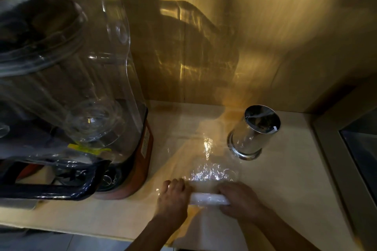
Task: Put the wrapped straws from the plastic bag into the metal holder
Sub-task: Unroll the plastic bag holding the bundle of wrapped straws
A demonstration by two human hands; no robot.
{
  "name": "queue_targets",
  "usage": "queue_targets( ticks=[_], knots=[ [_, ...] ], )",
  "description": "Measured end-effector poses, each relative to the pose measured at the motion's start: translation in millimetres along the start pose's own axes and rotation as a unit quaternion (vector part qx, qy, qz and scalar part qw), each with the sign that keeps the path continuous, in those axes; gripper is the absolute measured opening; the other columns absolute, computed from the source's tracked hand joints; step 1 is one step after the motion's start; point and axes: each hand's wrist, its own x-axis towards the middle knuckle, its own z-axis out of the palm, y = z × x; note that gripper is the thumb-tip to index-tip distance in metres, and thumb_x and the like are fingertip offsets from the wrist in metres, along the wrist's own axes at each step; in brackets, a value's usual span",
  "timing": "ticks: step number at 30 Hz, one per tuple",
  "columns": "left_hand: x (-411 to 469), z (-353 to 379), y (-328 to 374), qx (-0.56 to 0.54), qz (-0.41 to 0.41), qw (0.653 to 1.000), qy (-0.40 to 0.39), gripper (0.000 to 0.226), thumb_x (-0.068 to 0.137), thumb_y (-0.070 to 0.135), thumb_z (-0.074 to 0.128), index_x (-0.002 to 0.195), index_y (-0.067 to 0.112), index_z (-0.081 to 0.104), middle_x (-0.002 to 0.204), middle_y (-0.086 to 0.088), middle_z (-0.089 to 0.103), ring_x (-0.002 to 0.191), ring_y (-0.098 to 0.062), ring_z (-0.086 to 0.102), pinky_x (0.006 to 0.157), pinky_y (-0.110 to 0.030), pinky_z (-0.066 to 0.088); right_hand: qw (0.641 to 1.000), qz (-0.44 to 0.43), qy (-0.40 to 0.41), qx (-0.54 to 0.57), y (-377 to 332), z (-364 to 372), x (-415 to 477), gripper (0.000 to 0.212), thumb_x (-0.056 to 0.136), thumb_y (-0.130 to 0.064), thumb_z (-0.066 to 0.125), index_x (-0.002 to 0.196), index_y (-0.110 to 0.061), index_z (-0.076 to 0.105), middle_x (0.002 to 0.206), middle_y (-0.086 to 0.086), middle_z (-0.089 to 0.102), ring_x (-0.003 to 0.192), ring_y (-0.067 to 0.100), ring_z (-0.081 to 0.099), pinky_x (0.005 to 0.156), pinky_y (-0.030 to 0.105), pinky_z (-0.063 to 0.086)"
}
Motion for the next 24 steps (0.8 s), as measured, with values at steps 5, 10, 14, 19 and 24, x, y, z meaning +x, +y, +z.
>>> queue_targets(
  ticks=[5, 10, 14, 19, 24],
  knots=[
    [-5, -2, -2, -0.018, 0.006, 0.997, 0.074, 0.046, 0.036, 0.014, 0.074, 0.081, 0.021, 0.069, 0.078, 0.005, 0.069, 0.071, -0.016, 0.066, 0.077, -0.029, 0.051, 0.99, -0.024, 0.123, -0.07, -10, 3, -4, 0.048, 0.042, -0.032, 0.076, 0.087, -0.026, 0.059, 0.069, -0.007, 0.061, 0.062, 0.015, 0.059, 0.065, 0.026, 0.027],
    [-23, 11, -11, -0.083, 0.075, 0.991, 0.073, 0.031, 0.055, 0.045, 0.069, 0.08, 0.026, 0.063, 0.086, 0.006, 0.069, 0.08, -0.015, 0.065, 0.086, -0.029, 0.032, 0.99, -0.053, 0.128, -0.002, -8, 15, -26, 0.03, 0.075, -0.052, 0.06, 0.088, -0.026, 0.063, 0.083, -0.006, 0.063, 0.078, 0.011, 0.053, 0.072, 0.024, 0.03],
    [-32, 14, -15, -0.11, 0.088, 0.986, 0.088, 0.021, 0.069, 0.047, 0.058, 0.078, 0.028, 0.061, 0.09, 0.007, 0.069, 0.083, -0.013, 0.066, 0.085, -0.03, 0.033, 0.958, 0.139, 0.228, 0.102, -17, 10, -23, 0.014, 0.076, -0.03, 0.055, 0.077, -0.021, 0.065, 0.089, 0.004, 0.065, 0.086, 0.018, 0.057, 0.074, 0.03, 0.029],
    [-31, 7, -9, -0.1, 0.053, 0.993, 0.022, 0.031, 0.051, 0.038, 0.069, 0.079, 0.027, 0.065, 0.091, 0.007, 0.07, 0.08, -0.013, 0.068, 0.071, -0.027, 0.055, 0.793, 0.48, 0.177, 0.331, -14, 7, -7, 0.067, 0.056, -0.027, 0.082, 0.113, -0.01, 0.052, 0.108, 0.006, 0.058, 0.102, 0.027, 0.057, 0.089, 0.042, 0.043],
    [-22, -9, -7, -0.053, 0.042, 0.992, -0.109, 0.037, 0.079, 0.035, 0.051, 0.114, 0.022, 0.05, 0.124, 0.0, 0.053, 0.113, -0.022, 0.051, 0.094, -0.035, 0.037, 0.607, 0.446, 0.208, 0.623, -15, -4, 2, 0.022, 0.065, 0.011, 0.066, 0.051, -0.006, 0.066, 0.047, 0.005, 0.054, 0.04, 0.015, 0.047, 0.043, 0.025, 0.037]
  ],
)
